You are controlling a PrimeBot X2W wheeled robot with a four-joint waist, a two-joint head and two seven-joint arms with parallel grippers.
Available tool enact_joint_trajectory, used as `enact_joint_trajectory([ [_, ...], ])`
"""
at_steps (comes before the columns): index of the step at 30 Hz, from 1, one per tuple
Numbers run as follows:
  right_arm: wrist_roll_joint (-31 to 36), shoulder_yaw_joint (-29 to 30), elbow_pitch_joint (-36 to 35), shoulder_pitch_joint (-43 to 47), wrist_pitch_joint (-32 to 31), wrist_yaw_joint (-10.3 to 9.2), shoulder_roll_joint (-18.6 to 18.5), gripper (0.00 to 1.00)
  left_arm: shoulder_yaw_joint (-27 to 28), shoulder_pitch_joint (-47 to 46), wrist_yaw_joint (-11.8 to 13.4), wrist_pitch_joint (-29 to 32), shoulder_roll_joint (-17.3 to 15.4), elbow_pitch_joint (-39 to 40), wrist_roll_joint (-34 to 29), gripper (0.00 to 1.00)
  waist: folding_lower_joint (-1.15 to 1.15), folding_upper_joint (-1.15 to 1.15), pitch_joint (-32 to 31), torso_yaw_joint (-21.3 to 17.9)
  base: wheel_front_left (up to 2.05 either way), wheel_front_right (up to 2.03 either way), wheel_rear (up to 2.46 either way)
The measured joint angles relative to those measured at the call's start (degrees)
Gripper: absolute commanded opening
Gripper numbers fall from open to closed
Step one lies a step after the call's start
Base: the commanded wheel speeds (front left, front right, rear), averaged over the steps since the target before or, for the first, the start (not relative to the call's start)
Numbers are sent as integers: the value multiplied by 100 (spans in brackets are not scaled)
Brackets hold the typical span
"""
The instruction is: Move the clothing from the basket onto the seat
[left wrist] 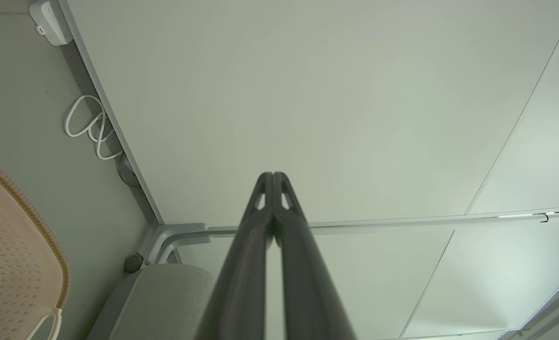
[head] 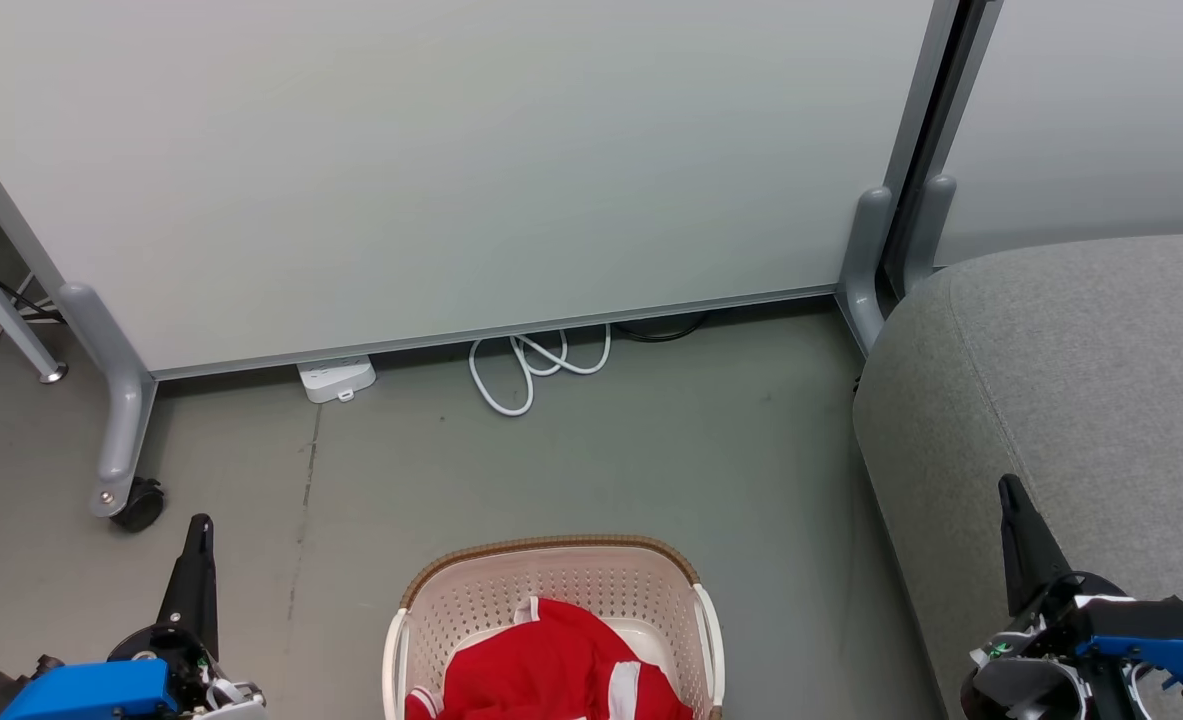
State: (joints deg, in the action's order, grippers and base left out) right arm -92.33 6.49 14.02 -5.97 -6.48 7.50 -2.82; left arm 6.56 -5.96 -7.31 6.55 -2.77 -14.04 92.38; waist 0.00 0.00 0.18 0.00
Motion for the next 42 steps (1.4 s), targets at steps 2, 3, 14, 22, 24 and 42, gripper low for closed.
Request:
enact_joint_trajectory([
  [2, 0, 0, 0, 0, 0, 0, 0, 0, 0, 0, 0, 0, 0, 1, 0, 0, 0, 0, 0, 0, 0, 0, 0],
  [3, 0, 0, 0, 0, 0, 0, 0, 0, 0, 0, 0, 0, 0, 1, 0, 0, 0, 0, 0, 0, 0, 0, 0],
  [14, 0, 0, 0, 0, 0, 0, 0, 0, 0, -1, 0, 0, 0, 2, 0, 0, 0, 0, 0, 0, 0, 0, 0],
  [22, 2, -42, 272, 289, 37, -2, 20, 100, -52, 242, 16, -42, 101, -279, 0, 100, 0, 0, 0, 0, 0, 0, 0],
  [24, 20, -76, 261, 286, 97, -2, 20, 100, -111, 242, 18, -105, 102, -270, -8, 100, 0, 0, -1, -1, 0, 0, 0],
  [42, 1949, -181, 230, 271, 561, -2, 19, 100, -468, 234, 291, -575, 93, -155, -1484, 100, 0, 0, -8, 4, 0, 0, 0],
])
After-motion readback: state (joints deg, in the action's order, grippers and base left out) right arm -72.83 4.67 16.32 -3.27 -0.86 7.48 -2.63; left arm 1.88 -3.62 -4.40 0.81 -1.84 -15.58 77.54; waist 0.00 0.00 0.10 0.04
